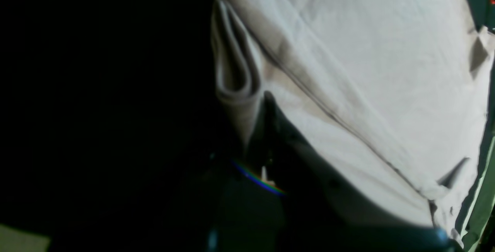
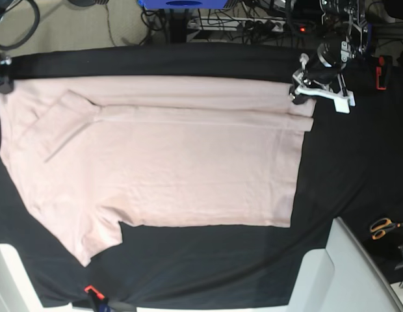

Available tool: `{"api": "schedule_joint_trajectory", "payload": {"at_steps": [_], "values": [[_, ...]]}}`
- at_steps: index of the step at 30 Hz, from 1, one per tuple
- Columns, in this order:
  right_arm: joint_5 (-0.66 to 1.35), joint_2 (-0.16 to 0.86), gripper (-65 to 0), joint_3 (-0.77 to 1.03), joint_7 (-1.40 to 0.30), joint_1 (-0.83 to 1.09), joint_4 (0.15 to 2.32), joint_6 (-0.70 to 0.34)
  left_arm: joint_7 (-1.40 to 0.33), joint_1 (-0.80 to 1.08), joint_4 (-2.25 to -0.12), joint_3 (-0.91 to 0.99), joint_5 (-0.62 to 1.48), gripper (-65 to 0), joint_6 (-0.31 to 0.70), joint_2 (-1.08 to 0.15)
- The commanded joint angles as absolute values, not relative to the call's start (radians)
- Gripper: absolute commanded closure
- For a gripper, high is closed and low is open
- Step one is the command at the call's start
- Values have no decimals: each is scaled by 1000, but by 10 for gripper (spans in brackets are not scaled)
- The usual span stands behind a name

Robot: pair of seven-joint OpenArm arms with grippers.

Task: Fold the T-shirt properly
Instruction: 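Release the shirt and lift both grippers away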

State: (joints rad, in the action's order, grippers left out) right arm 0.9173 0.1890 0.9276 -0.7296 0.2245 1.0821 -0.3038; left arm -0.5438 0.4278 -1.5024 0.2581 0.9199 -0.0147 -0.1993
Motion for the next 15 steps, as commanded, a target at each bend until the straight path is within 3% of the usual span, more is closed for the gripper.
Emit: {"api": "schedule_joint_trajectory", "payload": {"at_steps": [1, 15], "values": [[931, 211, 0, 932, -710, 232, 1109, -311, -527, 446, -1532, 263, 924, 0, -8, -213], [929, 216, 0, 926, -710, 262, 1115, -311, -524, 533, -1549, 265, 924, 0, -8, -209]]}}
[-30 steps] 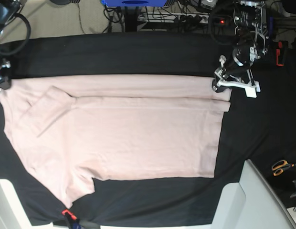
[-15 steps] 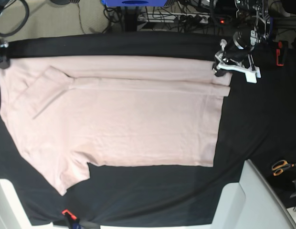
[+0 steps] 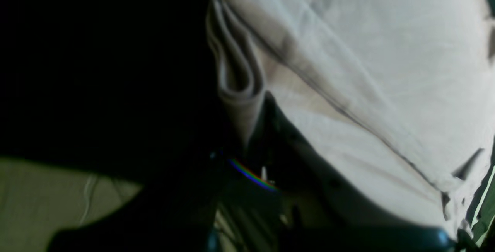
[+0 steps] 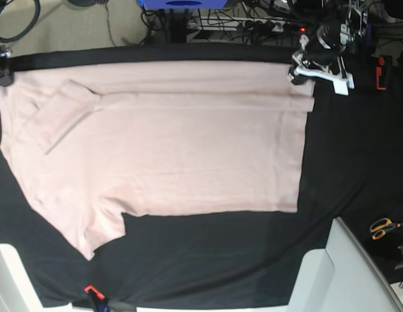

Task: Fold the T-shirt properly
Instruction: 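Release the shirt and lift both grippers away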

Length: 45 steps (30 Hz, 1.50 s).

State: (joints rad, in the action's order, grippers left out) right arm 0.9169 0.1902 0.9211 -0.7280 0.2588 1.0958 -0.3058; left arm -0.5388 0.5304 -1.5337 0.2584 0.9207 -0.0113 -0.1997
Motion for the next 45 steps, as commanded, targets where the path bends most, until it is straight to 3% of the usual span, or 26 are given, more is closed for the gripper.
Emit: {"api": "schedule_joint_trajectory", "payload": {"at_steps": [1, 29, 31, 34, 36, 38, 40, 45], "values": [[929, 216, 0, 926, -711, 263, 1115, -311, -524, 539, -1550, 265, 924, 0, -8, -209], [932, 206, -6, 937, -754, 292, 1107, -306, -529, 567, -1544, 265, 923, 0, -10, -214], [934, 206, -63, 937, -756, 292, 1107, -306, -530, 568, -1540, 265, 923, 0, -10, -213], [934, 185, -258, 949, -756, 303, 1113, -306, -530, 570, -1538, 265, 923, 0, -10, -211], [934, 173, -365, 975, -757, 308, 1122, -306, -530, 576, -1538, 265, 923, -91, -10, -211], [934, 162, -381, 1000, -766, 312, 1129, -306, -530, 581, -1532, 266, 923, -188, -10, -214], [932, 160, -377, 1018, -783, 312, 1129, -306, -530, 585, -1527, 292, 923, -244, -10, -211], [931, 160, -380, 1059, -816, 340, 1129, -306, -530, 618, -1514, 394, 924, -281, -10, -206]]}}
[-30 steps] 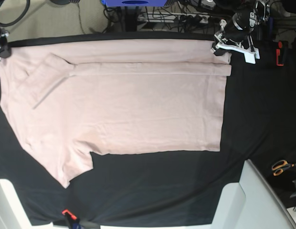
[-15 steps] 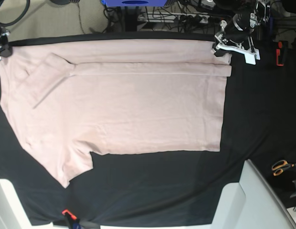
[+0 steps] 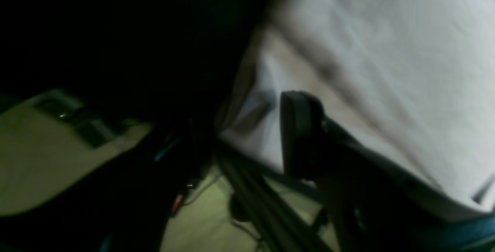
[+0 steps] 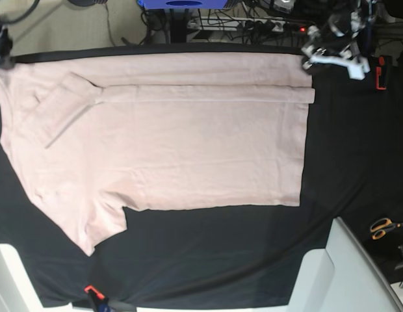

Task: Fold the T-shirt properly
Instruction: 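Release the shirt and lift both grippers away, then move both grippers to the shirt's hem-side corners and lower them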

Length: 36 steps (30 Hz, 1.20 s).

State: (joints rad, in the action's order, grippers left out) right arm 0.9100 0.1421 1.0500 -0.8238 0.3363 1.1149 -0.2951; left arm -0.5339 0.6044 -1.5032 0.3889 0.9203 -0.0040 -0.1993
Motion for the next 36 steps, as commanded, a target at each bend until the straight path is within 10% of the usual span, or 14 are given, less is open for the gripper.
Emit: {"api": "schedule_joint_trajectory", "payload": {"at_steps": [1, 9, 15, 25, 36], "values": [[931, 160, -380, 1067, -816, 354, 1129, -308, -530, 624, -1511, 417, 926, -281, -10, -206], [928, 171, -380, 1087, -811, 378, 1366, -309, -530, 659, -1613, 679, 924, -281, -10, -180], [869, 360, -381, 872, -789, 203, 1368, -312, -530, 549, -1733, 679, 923, -280, -10, -275], [349, 476, -381, 217, -211, -334, 685, -312, -774, 259, -1735, 447, 923, -281, -10, -407], [252, 472, -383, -5, 220, -562, 82, -311, -789, 283, -1727, 449, 923, -280, -10, -414]]}}
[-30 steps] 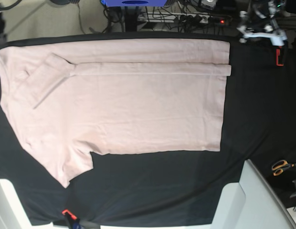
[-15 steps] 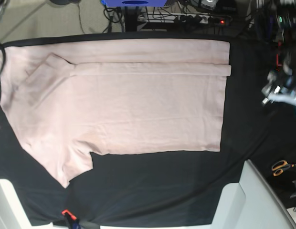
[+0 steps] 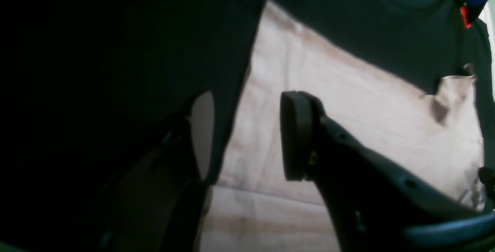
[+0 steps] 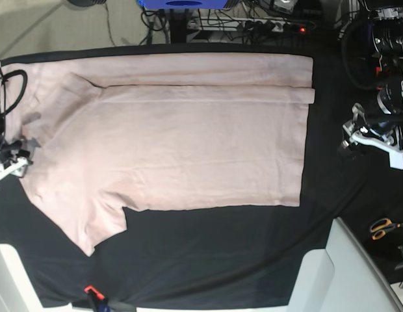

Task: Fold the T-shirt properly
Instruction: 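Move both grippers to the shirt's hem-side corners and lower them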

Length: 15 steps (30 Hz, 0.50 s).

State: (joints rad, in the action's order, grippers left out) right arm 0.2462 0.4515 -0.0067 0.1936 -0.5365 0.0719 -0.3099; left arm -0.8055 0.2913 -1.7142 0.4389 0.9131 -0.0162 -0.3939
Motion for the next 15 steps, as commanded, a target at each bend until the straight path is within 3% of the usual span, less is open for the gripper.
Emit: {"api": "schedule_joint_trajectory", "payload": {"at_steps": [1, 6, 8, 11, 15], "values": [[254, 464, -383, -12, 223, -545, 85, -311, -789, 285, -1727, 449, 923, -280, -10, -412], [254, 453, -368, -15, 226, -512, 87, -309, -789, 286, -1727, 449, 923, -280, -10, -406], [254, 452, -279, -15, 228, -512, 87, -309, -789, 286, -1727, 449, 923, -280, -10, -406], [254, 452, -20, -15, 228, -512, 90, -306, -789, 286, -1727, 449, 923, -280, -10, -406], [255, 452, -17, -12, 228, -479, 180, -306, -791, 288, -1727, 447, 923, -280, -10, -404]]}}
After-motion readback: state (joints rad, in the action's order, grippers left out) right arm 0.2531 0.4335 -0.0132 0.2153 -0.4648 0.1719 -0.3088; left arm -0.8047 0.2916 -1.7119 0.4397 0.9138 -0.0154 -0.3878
